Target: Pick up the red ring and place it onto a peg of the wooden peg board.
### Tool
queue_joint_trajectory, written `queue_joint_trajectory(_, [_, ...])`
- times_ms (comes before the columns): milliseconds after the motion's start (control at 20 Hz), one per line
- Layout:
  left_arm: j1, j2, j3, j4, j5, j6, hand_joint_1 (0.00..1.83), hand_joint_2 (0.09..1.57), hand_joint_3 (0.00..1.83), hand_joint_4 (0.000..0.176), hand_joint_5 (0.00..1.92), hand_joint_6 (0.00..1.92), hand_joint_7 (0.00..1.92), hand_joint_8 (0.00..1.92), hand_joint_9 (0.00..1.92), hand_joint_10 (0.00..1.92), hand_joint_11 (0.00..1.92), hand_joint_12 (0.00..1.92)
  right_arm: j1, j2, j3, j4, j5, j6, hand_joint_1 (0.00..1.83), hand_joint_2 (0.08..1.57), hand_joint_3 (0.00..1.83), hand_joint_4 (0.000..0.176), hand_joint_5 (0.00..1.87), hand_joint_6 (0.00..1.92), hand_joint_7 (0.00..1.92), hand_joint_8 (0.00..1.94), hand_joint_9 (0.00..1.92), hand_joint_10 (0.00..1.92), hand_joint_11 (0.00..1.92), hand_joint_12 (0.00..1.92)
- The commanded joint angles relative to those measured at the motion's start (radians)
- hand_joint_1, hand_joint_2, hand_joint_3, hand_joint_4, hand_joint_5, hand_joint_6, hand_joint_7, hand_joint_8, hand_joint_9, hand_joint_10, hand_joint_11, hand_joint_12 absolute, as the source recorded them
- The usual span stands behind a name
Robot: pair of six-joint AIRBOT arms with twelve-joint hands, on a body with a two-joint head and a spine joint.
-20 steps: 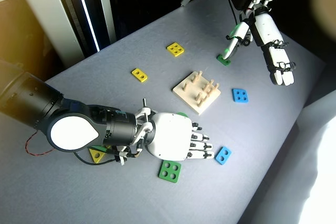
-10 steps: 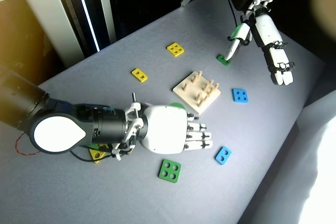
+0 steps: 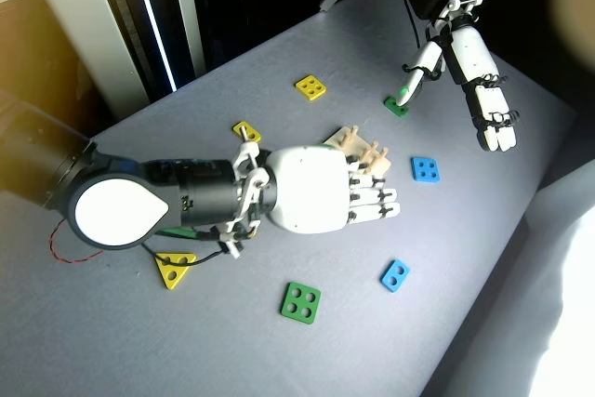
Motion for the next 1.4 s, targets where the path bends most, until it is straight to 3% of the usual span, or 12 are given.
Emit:
queue_joint_trajectory(0, [-0.009,-0.006,0.007,-0.006,-0.116,-0.005,0.26,0.9,0.0,0.169,0.0,0.0,0.0,0.0,0.0,0.0,0.0,0.0,0.018,-0.004,-0.007,0.032,0.084,0.008,1.07,1.2,0.01,0.0,0.81,1.27,0.34,0.0,0.1,0.01,0.0,0.19])
queue_joint_trajectory(150, [-0.009,-0.006,0.008,-0.006,-0.114,-0.005,0.24,0.9,0.0,0.165,0.0,0.0,0.0,0.0,0.0,0.0,0.0,0.0,0.036,-0.01,-0.02,0.0,0.083,0.009,1.1,1.2,0.0,0.0,0.82,1.25,0.36,0.01,0.13,0.01,0.0,0.28])
queue_joint_trajectory(200, [-0.01,-0.007,0.008,-0.006,-0.114,-0.005,0.24,0.91,0.0,0.174,0.0,0.0,0.0,0.0,0.0,0.0,0.0,0.0,0.041,-0.011,-0.024,-0.008,0.084,0.011,1.12,1.18,0.0,0.0,0.86,1.19,0.4,0.01,0.15,0.01,0.0,0.38])
queue_joint_trajectory(300, [-0.01,-0.008,0.008,-0.006,-0.112,-0.005,0.25,0.92,0.0,0.176,0.0,0.0,0.0,0.0,0.0,0.0,0.0,0.0,0.049,-0.014,-0.027,-0.035,0.084,0.03,1.13,1.17,0.0,0.0,0.87,1.17,0.43,0.01,0.16,0.01,0.0,0.46])
queue_joint_trajectory(500, [-0.013,-0.009,0.008,-0.005,-0.112,-0.005,0.27,0.93,0.01,0.161,0.0,0.0,0.0,0.0,0.0,0.0,0.0,0.0,0.053,-0.026,-0.026,-0.068,0.084,0.051,1.12,1.15,0.0,0.0,0.91,1.12,0.46,0.0,0.2,0.01,0.0,0.39])
queue_joint_trajectory(550, [-0.015,-0.009,0.008,-0.005,-0.112,-0.005,0.28,0.93,0.0,0.173,0.0,0.0,0.0,0.0,0.0,0.0,0.0,0.0,0.055,-0.031,-0.026,-0.074,0.083,0.053,1.14,1.14,0.0,0.0,0.92,1.1,0.46,0.0,0.21,0.01,0.0,0.45])
queue_joint_trajectory(650, [-0.019,-0.01,0.009,-0.003,-0.112,-0.005,0.29,0.93,0.0,0.176,0.0,0.0,0.0,0.0,0.0,0.0,0.0,0.0,0.057,-0.038,-0.026,-0.084,0.079,0.055,1.15,1.14,0.0,0.0,0.92,1.09,0.45,0.0,0.21,0.0,0.0,0.32])
queue_joint_trajectory(800, [-0.023,-0.011,0.01,-0.001,-0.112,-0.005,0.26,0.92,0.0,0.171,0.0,0.0,0.0,0.0,0.0,0.0,0.0,0.0,0.06,-0.046,-0.026,-0.108,0.072,0.064,1.15,1.14,0.0,0.0,0.93,1.08,0.47,0.0,0.22,0.0,0.0,0.32])
queue_joint_trajectory(1000, [-0.03,-0.013,0.011,0.004,-0.109,-0.005,0.23,0.9,0.0,0.176,0.0,0.0,0.0,0.0,0.0,0.0,0.0,0.0,0.06,-0.052,-0.026,-0.117,0.061,0.064,1.13,1.15,0.0,0.0,0.9,1.13,0.44,0.01,0.19,0.0,0.0,0.02])
queue_joint_trajectory(1350, [-0.036,-0.015,0.011,0.01,-0.106,-0.005,0.25,0.92,0.0,0.176,0.0,0.0,0.0,0.0,0.0,0.0,0.0,0.0,0.061,-0.076,0.0,-0.123,0.044,0.065,1.14,1.15,0.0,0.0,0.91,1.11,0.45,0.0,0.19,0.0,0.01,0.01])
